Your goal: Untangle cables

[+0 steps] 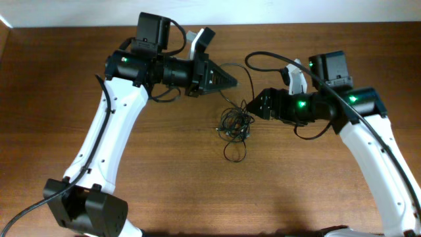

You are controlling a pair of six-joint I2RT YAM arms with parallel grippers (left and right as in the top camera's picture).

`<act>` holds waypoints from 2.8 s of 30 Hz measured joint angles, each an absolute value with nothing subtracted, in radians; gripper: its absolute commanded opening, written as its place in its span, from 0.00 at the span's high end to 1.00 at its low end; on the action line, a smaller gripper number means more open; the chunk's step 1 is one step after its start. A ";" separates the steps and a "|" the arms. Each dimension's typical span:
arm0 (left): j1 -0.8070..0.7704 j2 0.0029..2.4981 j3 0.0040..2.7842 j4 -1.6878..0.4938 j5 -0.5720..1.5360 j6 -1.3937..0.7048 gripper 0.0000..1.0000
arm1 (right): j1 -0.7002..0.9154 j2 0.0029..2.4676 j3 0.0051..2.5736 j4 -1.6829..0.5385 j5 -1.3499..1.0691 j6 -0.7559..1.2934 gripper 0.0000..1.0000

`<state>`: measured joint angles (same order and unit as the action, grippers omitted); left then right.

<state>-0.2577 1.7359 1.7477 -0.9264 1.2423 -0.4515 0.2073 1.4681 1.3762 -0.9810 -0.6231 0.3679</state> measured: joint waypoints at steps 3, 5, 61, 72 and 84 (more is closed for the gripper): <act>-0.267 1.736 1.748 -0.922 1.262 -0.451 1.00 | 0.223 1.509 1.376 -1.002 -0.602 0.368 0.11; -0.267 1.736 1.748 -0.922 1.268 -0.451 1.00 | 0.238 1.536 1.376 -1.029 -0.553 0.371 0.11; -0.308 1.752 1.745 -0.530 1.449 -0.686 1.00 | 0.263 1.543 1.561 -1.216 -0.375 0.470 0.02; -0.226 1.755 1.731 -0.612 1.431 -0.694 1.00 | 0.287 1.542 1.578 -1.340 -0.019 0.652 0.02; -0.219 1.755 1.734 -0.948 1.006 -0.560 1.00 | 0.287 1.542 1.573 -1.407 0.064 0.677 0.02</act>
<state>-0.2192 1.7550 1.7344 -0.9482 1.0058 -0.5598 0.2871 1.5421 1.5726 -1.4075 0.0643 0.6773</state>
